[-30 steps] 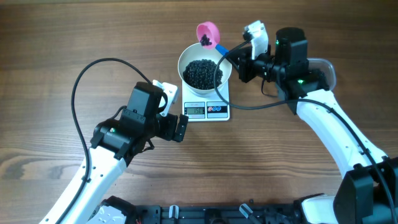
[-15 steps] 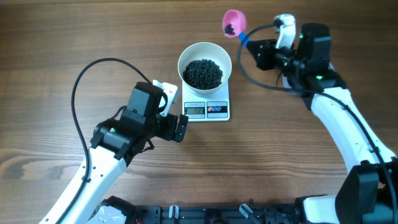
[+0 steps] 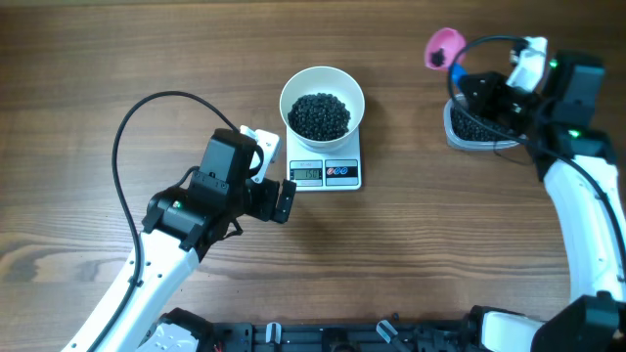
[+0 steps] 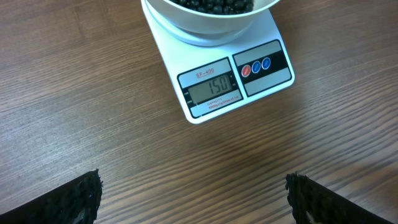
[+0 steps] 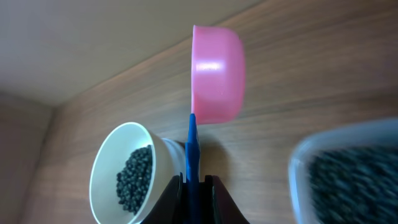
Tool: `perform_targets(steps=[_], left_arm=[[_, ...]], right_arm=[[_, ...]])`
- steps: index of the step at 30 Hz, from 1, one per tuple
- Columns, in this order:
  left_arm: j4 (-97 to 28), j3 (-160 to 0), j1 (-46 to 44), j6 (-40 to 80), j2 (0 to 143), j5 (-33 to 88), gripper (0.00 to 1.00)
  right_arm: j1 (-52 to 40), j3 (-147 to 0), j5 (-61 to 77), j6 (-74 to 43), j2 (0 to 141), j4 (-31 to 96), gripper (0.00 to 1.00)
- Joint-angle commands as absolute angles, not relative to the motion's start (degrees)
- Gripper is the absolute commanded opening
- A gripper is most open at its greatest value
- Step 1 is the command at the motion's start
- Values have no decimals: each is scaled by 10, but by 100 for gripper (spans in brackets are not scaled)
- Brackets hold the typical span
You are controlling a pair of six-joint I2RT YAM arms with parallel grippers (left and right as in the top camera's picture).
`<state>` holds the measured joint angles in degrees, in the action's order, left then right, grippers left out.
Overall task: Scoop item into bowl and weigh 150g on scale
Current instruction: 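Carry the empty pink scoop rightward back to the bean tub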
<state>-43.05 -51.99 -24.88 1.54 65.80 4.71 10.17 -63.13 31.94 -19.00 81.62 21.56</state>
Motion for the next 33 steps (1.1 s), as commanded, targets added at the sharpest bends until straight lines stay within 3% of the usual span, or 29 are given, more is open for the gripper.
perform_targets(steps=[1,14,21,28,33], left_arm=[[-429,-517,-246,8,660,44,100],[-429,-517,-246,8,660,44,100],[-429,-517,-246,8,660,44,100],[-429,-517,-246,8,660,44,100],[-429,-517,-246,8,660,44,100]], right_arm=[[138,-633,329,-165,781,244,4],[237,-633,306,-38,757,382,4],[237,-633,198,-11,757,406,4],[207,-633,191,189,762,403,4],[171,-633,105,227,776,396,5]])
